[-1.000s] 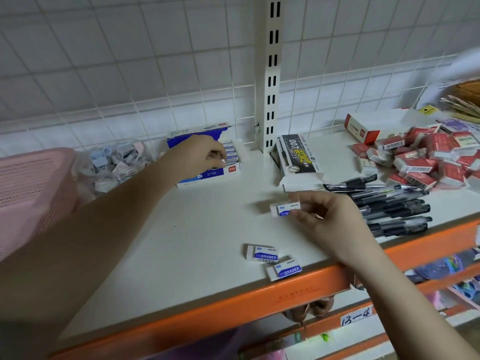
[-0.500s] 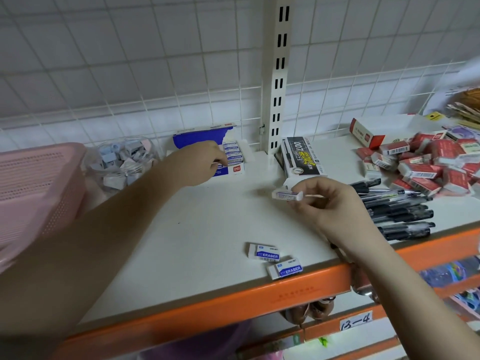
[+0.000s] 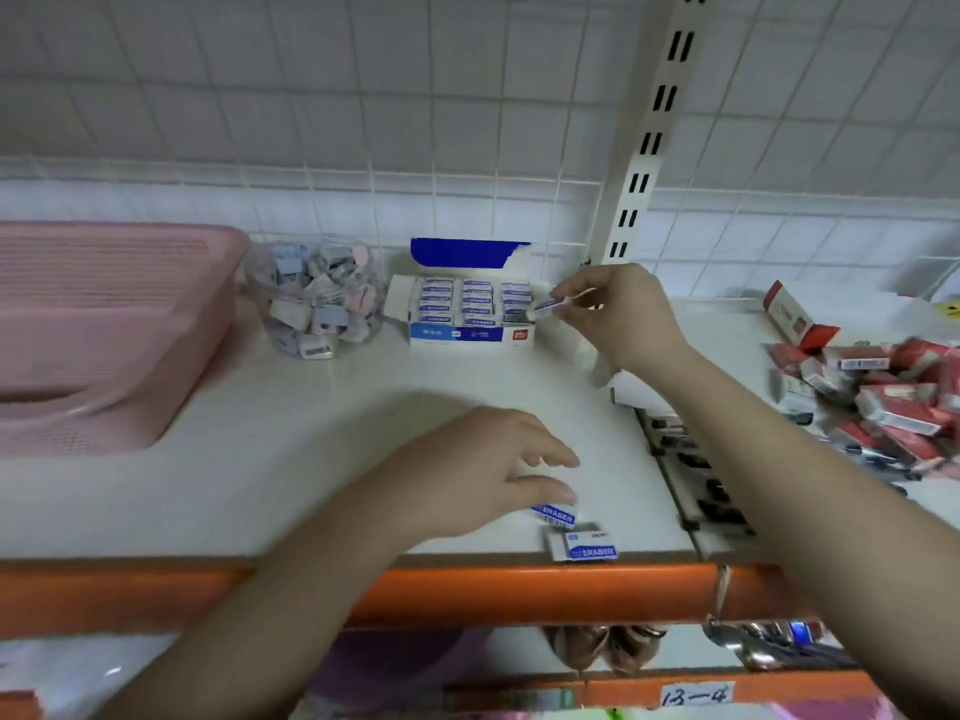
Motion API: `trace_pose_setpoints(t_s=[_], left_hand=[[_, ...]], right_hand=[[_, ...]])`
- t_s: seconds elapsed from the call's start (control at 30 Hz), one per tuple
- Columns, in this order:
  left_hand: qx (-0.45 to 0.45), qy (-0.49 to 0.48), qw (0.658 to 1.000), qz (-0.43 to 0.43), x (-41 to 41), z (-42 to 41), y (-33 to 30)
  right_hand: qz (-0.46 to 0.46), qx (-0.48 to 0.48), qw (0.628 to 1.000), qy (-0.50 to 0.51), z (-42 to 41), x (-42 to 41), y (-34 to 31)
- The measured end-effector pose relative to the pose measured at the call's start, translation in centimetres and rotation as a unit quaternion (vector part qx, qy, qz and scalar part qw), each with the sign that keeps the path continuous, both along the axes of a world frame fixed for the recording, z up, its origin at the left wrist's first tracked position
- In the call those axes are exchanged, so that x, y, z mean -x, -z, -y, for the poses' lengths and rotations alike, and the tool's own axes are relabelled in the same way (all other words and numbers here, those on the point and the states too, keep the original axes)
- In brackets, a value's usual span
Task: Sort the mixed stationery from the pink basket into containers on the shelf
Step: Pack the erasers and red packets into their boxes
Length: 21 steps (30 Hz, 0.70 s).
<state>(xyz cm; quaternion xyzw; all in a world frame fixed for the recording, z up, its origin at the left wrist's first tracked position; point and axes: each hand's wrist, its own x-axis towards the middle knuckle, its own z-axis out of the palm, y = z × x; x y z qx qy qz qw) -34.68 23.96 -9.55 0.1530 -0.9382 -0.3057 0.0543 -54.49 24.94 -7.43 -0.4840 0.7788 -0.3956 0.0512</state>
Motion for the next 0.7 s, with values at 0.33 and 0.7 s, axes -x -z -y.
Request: trace_pose_setpoints(t_s=[0.33, 0.7], left_hand=[[0.005, -0.035, 0.999, -0.015, -1.1, -1.3, 1.9], [0.042, -0.076, 0.995, -0.049, -2.9, -0.8, 2.2]], right_hand=[[-0.167, -0.129, 0.973, -0.095, 3.5, 0.3, -0.9], [-0.224, -0.237, 0.939, -0.11, 5.4, 0.6, -1.1]])
